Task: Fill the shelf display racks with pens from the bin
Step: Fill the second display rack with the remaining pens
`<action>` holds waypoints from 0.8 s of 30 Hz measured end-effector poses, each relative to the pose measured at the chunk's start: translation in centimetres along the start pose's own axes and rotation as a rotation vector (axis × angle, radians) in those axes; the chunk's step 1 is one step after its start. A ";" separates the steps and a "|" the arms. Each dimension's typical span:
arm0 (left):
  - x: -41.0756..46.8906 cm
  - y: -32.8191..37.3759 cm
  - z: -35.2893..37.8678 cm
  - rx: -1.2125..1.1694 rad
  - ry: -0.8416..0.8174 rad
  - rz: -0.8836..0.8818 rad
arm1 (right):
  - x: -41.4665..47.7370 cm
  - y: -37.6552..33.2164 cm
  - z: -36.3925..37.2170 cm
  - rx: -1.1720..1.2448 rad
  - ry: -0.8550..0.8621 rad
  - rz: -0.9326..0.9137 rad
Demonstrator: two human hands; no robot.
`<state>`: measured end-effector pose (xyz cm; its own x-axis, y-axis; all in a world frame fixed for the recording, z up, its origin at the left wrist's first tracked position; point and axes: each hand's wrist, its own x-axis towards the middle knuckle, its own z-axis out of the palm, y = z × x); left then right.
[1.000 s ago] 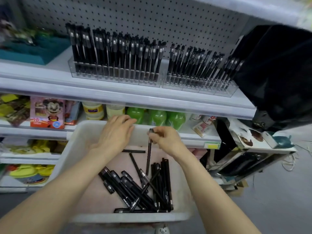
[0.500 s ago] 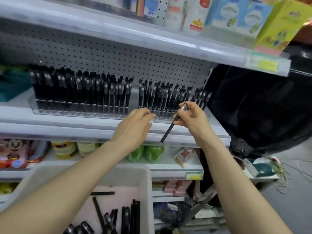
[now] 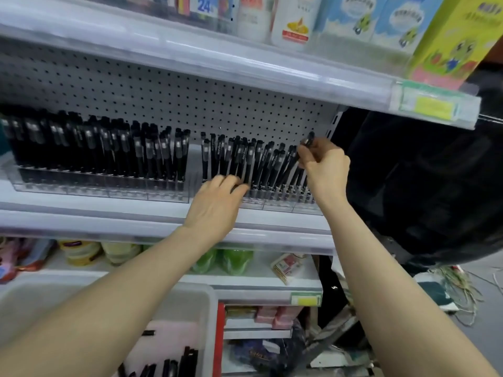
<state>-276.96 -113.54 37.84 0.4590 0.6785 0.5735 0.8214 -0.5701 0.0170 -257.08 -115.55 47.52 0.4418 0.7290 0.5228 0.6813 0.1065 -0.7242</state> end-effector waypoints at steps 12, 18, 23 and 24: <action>-0.4 0.2 0.2 -0.039 0.022 -0.009 | -1.6 2.0 3.1 -0.214 -0.097 -0.012; -1.0 -0.6 -0.3 -0.110 -0.043 0.048 | -2.6 1.3 2.7 -0.205 -0.109 0.022; -4.1 -2.1 -2.0 -0.187 -0.007 0.025 | -5.2 0.6 2.4 -0.181 -0.035 0.060; -5.0 -2.5 -2.5 -0.199 0.001 0.014 | -6.0 0.4 2.5 -0.152 -0.006 0.068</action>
<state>-282.14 -116.66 36.99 0.4699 0.6693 0.5755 0.7315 -0.6602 0.1705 -260.91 -118.23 42.97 0.4870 0.7349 0.4720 0.7306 -0.0466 -0.6812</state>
